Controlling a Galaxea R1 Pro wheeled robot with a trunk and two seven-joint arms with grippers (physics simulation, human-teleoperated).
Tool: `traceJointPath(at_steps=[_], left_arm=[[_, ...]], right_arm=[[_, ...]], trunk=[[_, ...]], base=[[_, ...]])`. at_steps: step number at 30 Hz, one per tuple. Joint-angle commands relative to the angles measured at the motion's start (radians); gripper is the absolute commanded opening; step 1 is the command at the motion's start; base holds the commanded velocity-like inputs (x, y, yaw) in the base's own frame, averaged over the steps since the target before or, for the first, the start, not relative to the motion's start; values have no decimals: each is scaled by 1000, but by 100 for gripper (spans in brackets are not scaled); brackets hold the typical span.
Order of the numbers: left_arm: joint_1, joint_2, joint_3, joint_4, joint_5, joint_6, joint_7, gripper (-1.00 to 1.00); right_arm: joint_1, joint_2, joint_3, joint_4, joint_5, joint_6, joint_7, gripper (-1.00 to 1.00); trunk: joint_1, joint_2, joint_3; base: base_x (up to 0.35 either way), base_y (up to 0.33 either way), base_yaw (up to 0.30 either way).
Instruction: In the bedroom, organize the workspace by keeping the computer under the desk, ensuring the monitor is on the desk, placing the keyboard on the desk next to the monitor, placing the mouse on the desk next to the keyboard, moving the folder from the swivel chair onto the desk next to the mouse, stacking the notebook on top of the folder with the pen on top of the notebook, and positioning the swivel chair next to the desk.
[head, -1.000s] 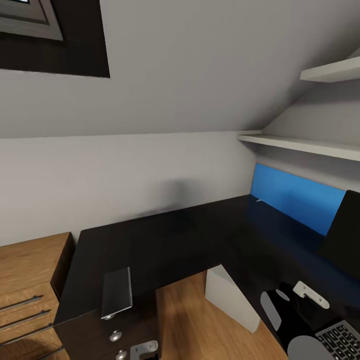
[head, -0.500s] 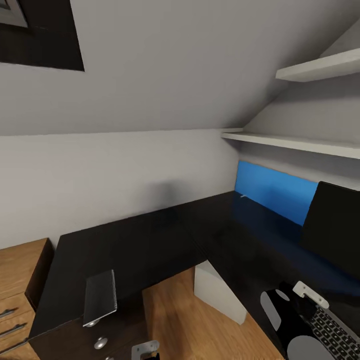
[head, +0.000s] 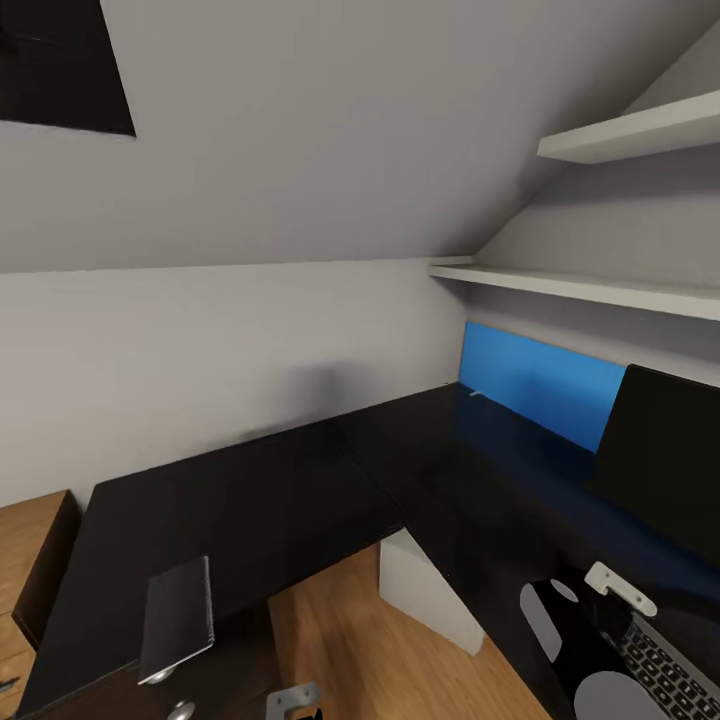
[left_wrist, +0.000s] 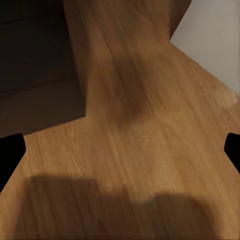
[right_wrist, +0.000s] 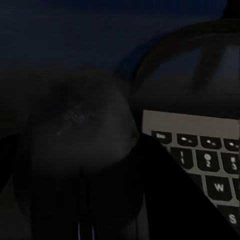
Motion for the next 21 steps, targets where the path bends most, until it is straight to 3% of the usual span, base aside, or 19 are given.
traceJointPath(at_steps=[1, 5, 10, 18, 21], left_arm=[[-2, 1, -11, 1, 11, -8, 6, 100], [-2, 2, -33, 2, 11, -8, 6, 100], [-2, 2, -37, 2, 11, -8, 5, 100], [-2, 0, -49, -1, 11, -9, 5, 100], [-2, 0, -52, -4, 11, -9, 6, 100]], right_arm=[[0, 0, 2, 0, -13, -12, -2, -100], [-1, 0, 3, 0, -13, -13, -1, -100], [-1, 1, 2, -1, -14, -12, 0, -100], [-1, 0, 1, 0, -14, -11, 6, -100], [-1, 0, 1, 0, -13, -12, 6, -100]], trunk=[[0, -1, -1], [0, -1, -1], [0, -1, -1], [0, -1, -1], [12, -22, -11]], base=[[127, -31, 0], [60, -10, 0], [164, -1, 0], [14, 0, 0], [0, 0, 0]])
